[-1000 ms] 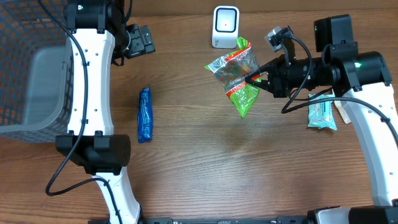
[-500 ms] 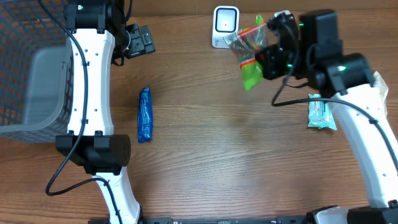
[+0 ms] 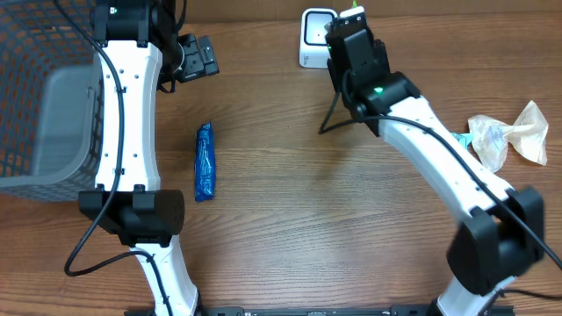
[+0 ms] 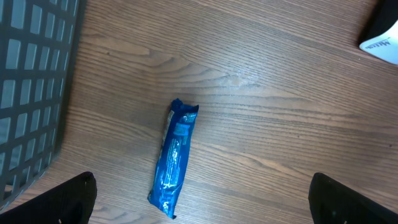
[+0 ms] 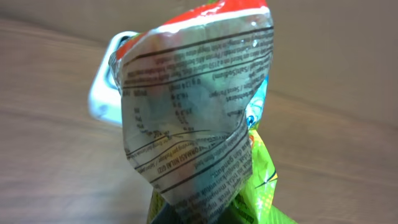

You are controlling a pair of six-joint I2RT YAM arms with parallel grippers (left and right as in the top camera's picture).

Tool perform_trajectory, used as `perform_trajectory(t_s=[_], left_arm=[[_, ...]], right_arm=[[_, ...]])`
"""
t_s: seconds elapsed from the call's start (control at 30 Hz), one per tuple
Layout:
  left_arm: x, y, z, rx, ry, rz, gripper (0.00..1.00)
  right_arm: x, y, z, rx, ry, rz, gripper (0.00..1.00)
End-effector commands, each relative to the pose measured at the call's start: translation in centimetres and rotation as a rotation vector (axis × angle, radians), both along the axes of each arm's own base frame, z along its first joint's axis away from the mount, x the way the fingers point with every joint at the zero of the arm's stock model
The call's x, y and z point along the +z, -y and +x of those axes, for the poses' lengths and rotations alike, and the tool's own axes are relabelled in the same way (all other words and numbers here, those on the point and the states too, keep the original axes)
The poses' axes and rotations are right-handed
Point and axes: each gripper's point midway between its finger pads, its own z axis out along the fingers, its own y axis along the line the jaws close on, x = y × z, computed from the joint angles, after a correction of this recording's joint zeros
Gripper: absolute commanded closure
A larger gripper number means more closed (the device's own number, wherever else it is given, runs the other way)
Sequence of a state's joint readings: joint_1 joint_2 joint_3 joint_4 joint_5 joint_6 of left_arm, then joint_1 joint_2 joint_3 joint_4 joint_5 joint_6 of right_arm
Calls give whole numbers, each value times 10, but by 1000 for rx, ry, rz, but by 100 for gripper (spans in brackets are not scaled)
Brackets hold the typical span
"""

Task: Scan the item barcode
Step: 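Hold the green snack bag in front of the white scanner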

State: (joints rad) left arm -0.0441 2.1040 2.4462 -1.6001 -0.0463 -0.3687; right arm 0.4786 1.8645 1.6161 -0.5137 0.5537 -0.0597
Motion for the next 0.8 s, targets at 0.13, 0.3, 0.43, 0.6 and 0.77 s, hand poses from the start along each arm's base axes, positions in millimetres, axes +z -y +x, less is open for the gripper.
perform_trajectory(t_s=[0.13, 0.3, 0.43, 0.6, 0.77], left_arm=[[-1, -1, 1, 21, 1, 6, 0], [-1, -1, 1, 21, 1, 6, 0], [-1, -1, 1, 21, 1, 6, 0], [-1, -1, 1, 21, 1, 6, 0], [-1, -1, 1, 21, 1, 6, 0]], right_arm=[[14, 2, 36, 33, 138, -254, 96], [8, -7, 58, 98, 185, -415, 96], [-10, -13, 69, 147, 176, -512, 96], [-26, -15, 77, 147, 182, -536, 96], [-35, -18, 85, 176, 189, -627, 96]])
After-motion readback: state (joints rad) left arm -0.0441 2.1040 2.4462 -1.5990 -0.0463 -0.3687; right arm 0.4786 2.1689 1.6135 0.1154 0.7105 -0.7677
